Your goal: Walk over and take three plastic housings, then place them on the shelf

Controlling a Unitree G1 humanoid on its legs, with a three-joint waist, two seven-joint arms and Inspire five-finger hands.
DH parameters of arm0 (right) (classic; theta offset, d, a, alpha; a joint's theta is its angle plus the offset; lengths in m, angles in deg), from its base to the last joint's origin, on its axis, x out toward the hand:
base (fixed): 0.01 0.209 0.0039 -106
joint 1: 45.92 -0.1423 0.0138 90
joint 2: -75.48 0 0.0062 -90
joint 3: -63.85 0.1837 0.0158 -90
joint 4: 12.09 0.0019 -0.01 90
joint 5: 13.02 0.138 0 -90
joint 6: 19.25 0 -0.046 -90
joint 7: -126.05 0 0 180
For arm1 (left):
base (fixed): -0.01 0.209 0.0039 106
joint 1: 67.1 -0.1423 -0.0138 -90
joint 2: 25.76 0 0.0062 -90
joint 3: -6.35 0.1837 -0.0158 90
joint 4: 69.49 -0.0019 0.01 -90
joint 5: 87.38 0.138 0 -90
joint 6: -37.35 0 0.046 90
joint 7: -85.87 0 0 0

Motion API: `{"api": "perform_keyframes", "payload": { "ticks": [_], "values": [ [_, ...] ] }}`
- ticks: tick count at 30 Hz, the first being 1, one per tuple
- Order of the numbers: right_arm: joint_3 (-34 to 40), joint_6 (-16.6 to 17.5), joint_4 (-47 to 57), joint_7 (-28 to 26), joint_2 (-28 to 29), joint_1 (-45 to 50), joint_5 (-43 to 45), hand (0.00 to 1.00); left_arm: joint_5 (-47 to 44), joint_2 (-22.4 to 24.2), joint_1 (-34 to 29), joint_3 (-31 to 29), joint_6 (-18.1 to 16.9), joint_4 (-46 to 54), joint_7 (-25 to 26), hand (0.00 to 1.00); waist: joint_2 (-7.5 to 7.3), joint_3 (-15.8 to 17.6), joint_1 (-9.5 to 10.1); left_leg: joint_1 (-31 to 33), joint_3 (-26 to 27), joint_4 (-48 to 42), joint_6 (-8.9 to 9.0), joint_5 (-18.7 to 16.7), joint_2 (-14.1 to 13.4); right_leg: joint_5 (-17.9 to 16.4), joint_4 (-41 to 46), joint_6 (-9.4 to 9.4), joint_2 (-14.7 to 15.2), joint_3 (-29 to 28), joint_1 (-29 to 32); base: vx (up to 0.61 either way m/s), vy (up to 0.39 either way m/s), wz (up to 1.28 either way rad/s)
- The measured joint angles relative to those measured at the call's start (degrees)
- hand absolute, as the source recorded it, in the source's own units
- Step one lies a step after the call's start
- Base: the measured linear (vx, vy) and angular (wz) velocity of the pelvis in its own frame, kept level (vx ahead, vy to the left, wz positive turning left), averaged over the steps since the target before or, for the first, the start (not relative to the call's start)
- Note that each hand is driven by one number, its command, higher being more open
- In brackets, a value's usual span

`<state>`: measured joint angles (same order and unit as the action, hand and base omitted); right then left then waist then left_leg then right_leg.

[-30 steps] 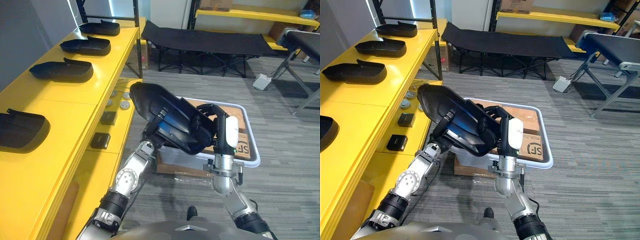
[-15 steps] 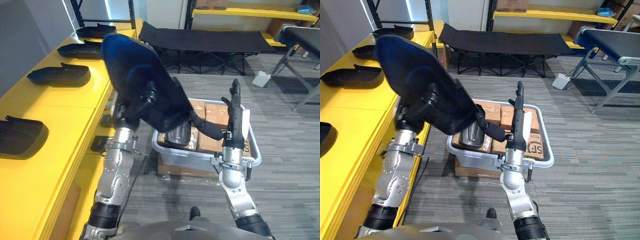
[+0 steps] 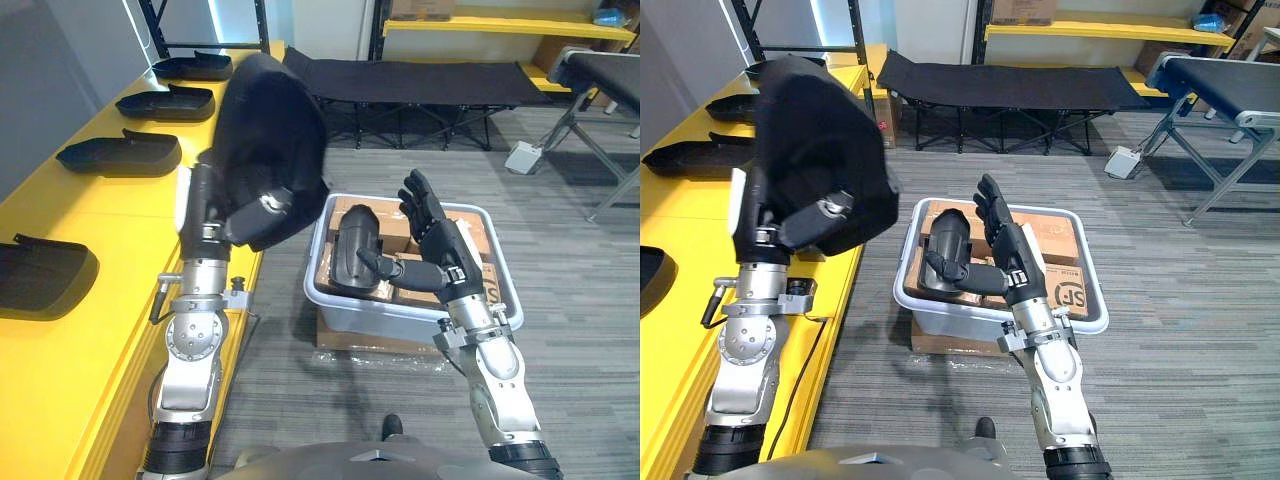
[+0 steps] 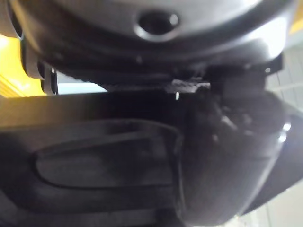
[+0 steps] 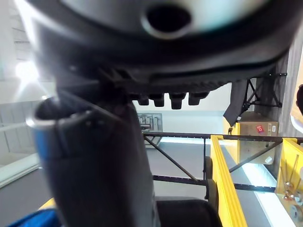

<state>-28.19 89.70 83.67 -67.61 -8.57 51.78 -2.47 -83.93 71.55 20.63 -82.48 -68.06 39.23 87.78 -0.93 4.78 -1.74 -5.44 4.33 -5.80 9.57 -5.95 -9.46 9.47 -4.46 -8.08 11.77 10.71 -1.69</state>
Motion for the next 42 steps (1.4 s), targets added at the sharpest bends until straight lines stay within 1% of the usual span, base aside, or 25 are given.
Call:
{"api": "perform_keyframes", "payload": {
  "ticks": [5, 8, 9, 11, 15, 18, 19, 20, 21, 24, 27, 30, 34, 36, 39, 42],
  "values": [
    [-0.8, -0.5, 0.0, -0.6, -2.6, -0.1, -0.1, 1.00, -1.2, -2.2, 0.0, 1.5, -0.1, 0.0, -9.3, 0.00, 0.14, -0.1, 0.01, 0.0, 0.0, 0.0, 0.00, -0.2, 0.0, 0.1, 0.0, -0.18, 0.0, 0.0, 0.1, 0.00, 0.000, 0.00],
    [-1.6, -2.1, 0.0, -0.8, -4.4, -1.1, -0.4, 1.00, -3.9, -5.7, 0.0, 2.6, -0.1, 1.5, -16.8, 0.00, 0.14, -0.1, 0.11, 0.1, 0.0, 0.0, -0.05, -0.2, 0.0, 0.1, 0.0, -0.18, 0.0, 0.0, 0.1, 0.00, 0.000, 0.00],
    [-1.9, -2.5, 0.0, -0.7, -4.9, -1.7, -0.9, 1.00, -5.1, -6.6, 0.0, 3.1, -0.2, 2.3, -18.4, 0.00, 0.17, -0.1, 0.10, 0.1, 0.0, 0.0, -0.07, -0.2, 0.0, 0.1, 0.0, -0.18, 0.0, 0.0, 0.1, 0.00, 0.000, 0.00],
    [-2.3, -2.8, 0.0, -1.1, -6.1, -2.5, -1.1, 1.00, -7.4, -7.9, 0.0, 3.8, -0.3, 3.6, -21.0, 0.00, 0.27, -0.2, 0.16, 0.1, 0.0, 0.0, -0.09, -0.2, 0.0, 0.1, 0.0, -0.18, 0.0, 0.1, 0.1, 0.00, 0.000, 0.00],
    [-3.2, -5.1, 0.0, -1.5, -8.3, -3.1, -3.2, 1.00, -12.4, -8.7, 0.0, 3.5, -0.7, 4.1, -23.3, 0.00, 1.14, -0.7, 0.28, 0.2, -0.2, 0.0, -0.10, -0.2, 0.0, 0.1, 0.0, -0.16, 0.0, 0.3, 0.0, 0.00, 0.000, 0.01],
    [-3.3, -7.1, 0.0, -2.5, -8.4, -3.4, -3.5, 1.00, -14.9, -10.1, 0.1, 3.5, -0.7, 4.3, -24.3, 0.00, 1.47, -0.9, 0.20, 0.4, -0.5, -0.1, -0.12, -0.2, 0.0, 0.1, 0.0, -0.16, 0.0, 0.7, -0.1, 0.00, 0.000, 0.05],
    [-3.3, -7.6, 0.0, -2.7, -8.4, -3.4, -3.5, 0.00, -15.3, -10.3, 0.1, 3.5, -0.7, 4.3, -24.5, 0.00, 1.47, -0.9, 0.21, 0.4, -0.6, -0.1, -0.12, -0.2, 0.0, 0.1, 0.0, -0.16, 0.0, 0.7, -0.1, 0.00, 0.000, 0.05],
    [-3.4, -8.4, 0.0, -3.1, -8.4, -3.4, -3.5, 0.00, -16.6, -10.5, 0.1, 3.5, -0.7, 4.3, -24.9, 0.00, 1.47, -0.9, 0.22, 0.4, -0.7, -0.1, -0.11, -0.2, 0.0, 0.1, 0.0, -0.15, 0.0, 0.9, -0.2, 0.00, 0.000, 0.04],
    [-3.7, -8.6, -0.2, -3.2, -8.6, -3.4, -3.5, 0.00, -17.0, -10.6, 0.1, 3.5, -0.7, 4.3, -25.1, 0.00, 1.47, -0.9, 0.22, 0.4, -0.8, -0.1, -0.11, -0.2, 0.0, 0.1, 0.0, -0.14, 0.0, 0.9, -0.3, 0.00, 0.000, 0.06],
    [-5.4, -8.7, -1.3, -3.3, -10.2, -4.0, -3.5, 0.00, -17.2, -11.4, 0.1, 3.5, -0.7, 5.1, -25.9, 0.00, 1.47, -0.9, 0.23, 0.5, -1.1, -0.1, -0.10, 0.0, 0.0, 0.1, 0.0, -0.10, 0.0, 1.3, -0.4, -0.01, 0.004, 0.06],
    [-6.2, -8.7, -1.7, -3.4, -10.4, -4.1, -4.9, 0.00, -17.2, -11.5, 0.5, 3.5, -0.7, 7.0, -26.6, 0.00, 1.47, -0.9, 0.19, 0.8, -1.6, -0.1, -0.02, 0.2, 0.0, 0.1, 0.0, -0.09, 0.0, 1.7, -0.3, -0.01, 0.004, 0.05],
    [-7.7, -8.5, -1.7, -3.8, -10.4, -4.5, -5.4, 0.00, -17.0, -12.0, 2.2, 3.6, -0.4, 7.5, -28.3, 0.00, 1.45, -0.9, 0.20, 0.8, -1.6, -0.1, -0.03, 0.4, 0.0, 0.1, 0.0, -0.10, 0.0, 1.7, -0.3, 0.00, 0.000, 0.00],
    [-8.2, -8.5, -2.3, -2.7, -9.7, -4.6, -5.6, 0.00, -17.1, -11.4, 2.8, 4.1, 2.8, 7.9, -27.5, 0.00, 1.37, -1.0, 0.18, 0.8, -1.6, -0.1, -0.04, 0.4, 0.0, 0.1, 0.0, -0.10, 0.0, 1.7, -0.3, 0.00, 0.000, 0.00],
    [-8.5, -8.5, -3.4, -2.5, -10.1, -4.6, -5.8, 0.00, -17.1, -11.3, 3.0, 4.8, 5.7, 7.9, -26.3, 0.00, 1.25, -1.1, 0.22, 0.8, -1.6, -0.1, -0.03, 0.4, 0.0, 0.1, 0.0, -0.09, 0.0, 1.7, -0.3, 0.00, 0.000, 0.00],
    [-8.9, -8.5, -4.2, -2.6, -10.4, -4.6, -5.9, 0.00, -17.1, -11.3, 3.0, 5.2, 7.7, 7.9, -26.2, 0.00, 1.24, -1.1, 0.23, 0.9, -1.6, 0.0, -0.03, 0.4, 0.0, 0.1, 0.0, -0.10, 0.0, 1.7, -0.3, 0.00, 0.000, 0.00],
    [-9.0, -8.5, -4.3, -2.3, -10.6, -4.6, -6.1, 0.00, -17.1, -11.3, 2.9, 5.3, 8.3, 7.9, -26.2, 0.00, 1.23, -1.1, 0.24, 0.9, -1.6, 0.0, -0.03, 0.4, 0.0, 0.1, 0.0, -0.12, 0.0, 1.7, -0.3, 0.00, 0.000, 0.00]
  ]
}}
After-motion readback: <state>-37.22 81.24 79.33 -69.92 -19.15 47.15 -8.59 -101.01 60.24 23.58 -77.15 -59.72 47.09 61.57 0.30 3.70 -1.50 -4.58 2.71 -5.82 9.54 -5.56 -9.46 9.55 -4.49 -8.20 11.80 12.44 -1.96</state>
